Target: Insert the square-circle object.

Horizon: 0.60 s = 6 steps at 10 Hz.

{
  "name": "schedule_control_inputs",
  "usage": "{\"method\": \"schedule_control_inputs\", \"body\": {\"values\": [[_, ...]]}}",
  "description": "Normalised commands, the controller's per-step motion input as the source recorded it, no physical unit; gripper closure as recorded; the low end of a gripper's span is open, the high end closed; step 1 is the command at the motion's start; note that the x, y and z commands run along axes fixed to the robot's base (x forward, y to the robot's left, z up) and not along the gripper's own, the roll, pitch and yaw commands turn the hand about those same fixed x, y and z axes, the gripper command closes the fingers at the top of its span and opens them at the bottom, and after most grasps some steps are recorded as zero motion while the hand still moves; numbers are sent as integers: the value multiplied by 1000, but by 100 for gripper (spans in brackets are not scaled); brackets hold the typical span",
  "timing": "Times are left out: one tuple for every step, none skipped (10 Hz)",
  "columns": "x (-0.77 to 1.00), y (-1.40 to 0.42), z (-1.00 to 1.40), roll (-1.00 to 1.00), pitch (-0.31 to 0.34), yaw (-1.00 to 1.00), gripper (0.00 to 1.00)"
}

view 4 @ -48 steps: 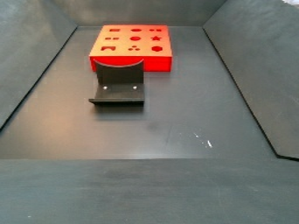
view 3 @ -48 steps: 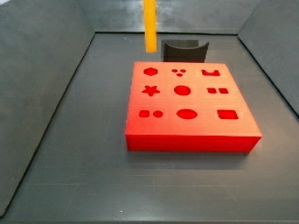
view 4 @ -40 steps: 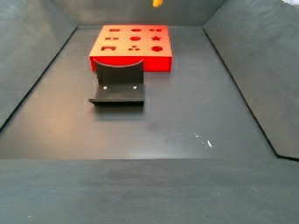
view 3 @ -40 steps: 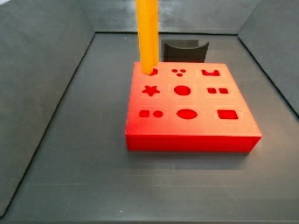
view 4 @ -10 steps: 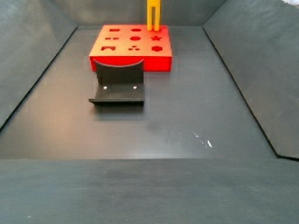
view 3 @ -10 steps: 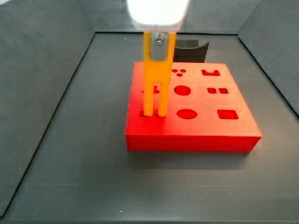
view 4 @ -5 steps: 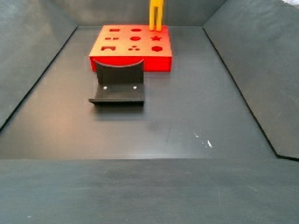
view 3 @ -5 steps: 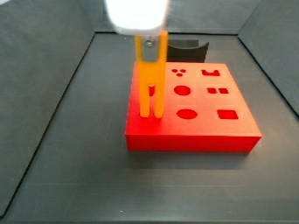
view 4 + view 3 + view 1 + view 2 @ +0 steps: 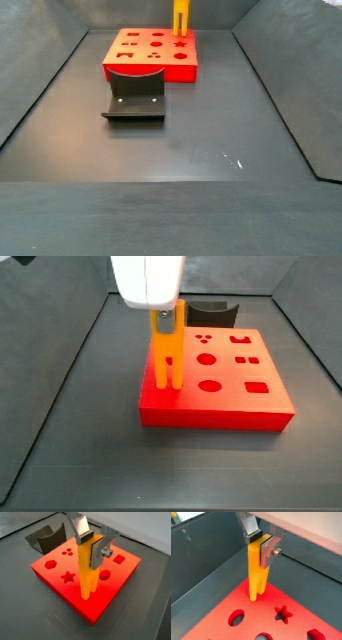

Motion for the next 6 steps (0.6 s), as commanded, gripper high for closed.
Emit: {"method": "schedule_control_inputs", "body": {"values": [[451,0,-469,-41,73,0,100],[457,0,-466,-173,70,0,100],[400,0,-583,-156,80,0,100],[306,20,-743,-139,47,0,100],[257,0,-706,0,21,0,100],[74,-20,-649,107,0,0,100]]}}
